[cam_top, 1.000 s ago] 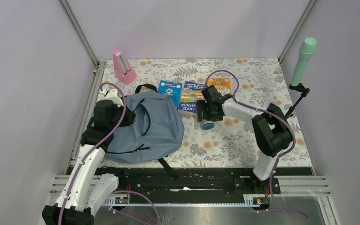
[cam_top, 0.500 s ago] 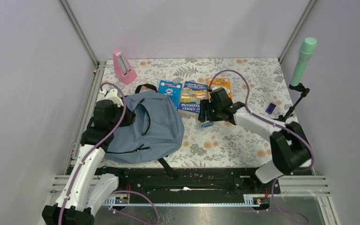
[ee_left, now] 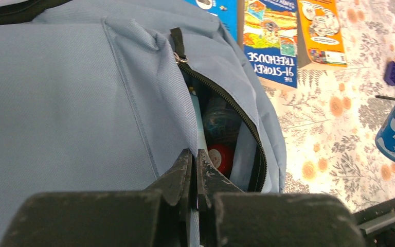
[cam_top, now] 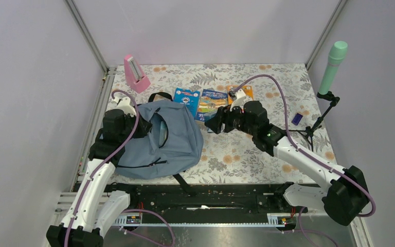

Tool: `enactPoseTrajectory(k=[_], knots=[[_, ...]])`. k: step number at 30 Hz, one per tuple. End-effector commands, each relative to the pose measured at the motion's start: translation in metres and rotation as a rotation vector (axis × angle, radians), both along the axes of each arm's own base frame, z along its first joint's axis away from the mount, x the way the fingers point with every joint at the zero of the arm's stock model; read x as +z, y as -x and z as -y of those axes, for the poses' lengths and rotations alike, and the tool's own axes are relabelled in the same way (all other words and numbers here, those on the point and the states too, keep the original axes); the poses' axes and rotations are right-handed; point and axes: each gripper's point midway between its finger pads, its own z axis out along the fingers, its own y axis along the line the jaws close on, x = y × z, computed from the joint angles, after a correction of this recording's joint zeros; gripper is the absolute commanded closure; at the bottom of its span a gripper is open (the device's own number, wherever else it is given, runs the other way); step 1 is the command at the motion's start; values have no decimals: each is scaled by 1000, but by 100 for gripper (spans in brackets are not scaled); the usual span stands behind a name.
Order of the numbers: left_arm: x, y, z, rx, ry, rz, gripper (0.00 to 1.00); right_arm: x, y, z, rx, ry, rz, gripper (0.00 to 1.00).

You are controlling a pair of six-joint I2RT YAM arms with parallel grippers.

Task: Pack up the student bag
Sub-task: Pick up the stationery from the center of the board, then place the stationery in the student bag.

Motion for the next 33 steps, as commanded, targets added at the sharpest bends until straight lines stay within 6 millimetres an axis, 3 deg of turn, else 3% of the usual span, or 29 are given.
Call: enactPoseTrajectory(k=[1,10,21,25,33], knots=[[55,-10,26,-140,84,231,100,68,16,-30,111,-147,190,69],[63,-5,35,-193,116,266,100,98,36,-88,239,-203,243,69],[60,-6,38,-202,129,253,100,101,57,-160,348,-260,235,69],[59,-6,40,-211,137,245,100,94,57,-184,388,-249,233,69],[61,-5,42,-222,148,254,100,50,29,-212,329,-189,207,70]])
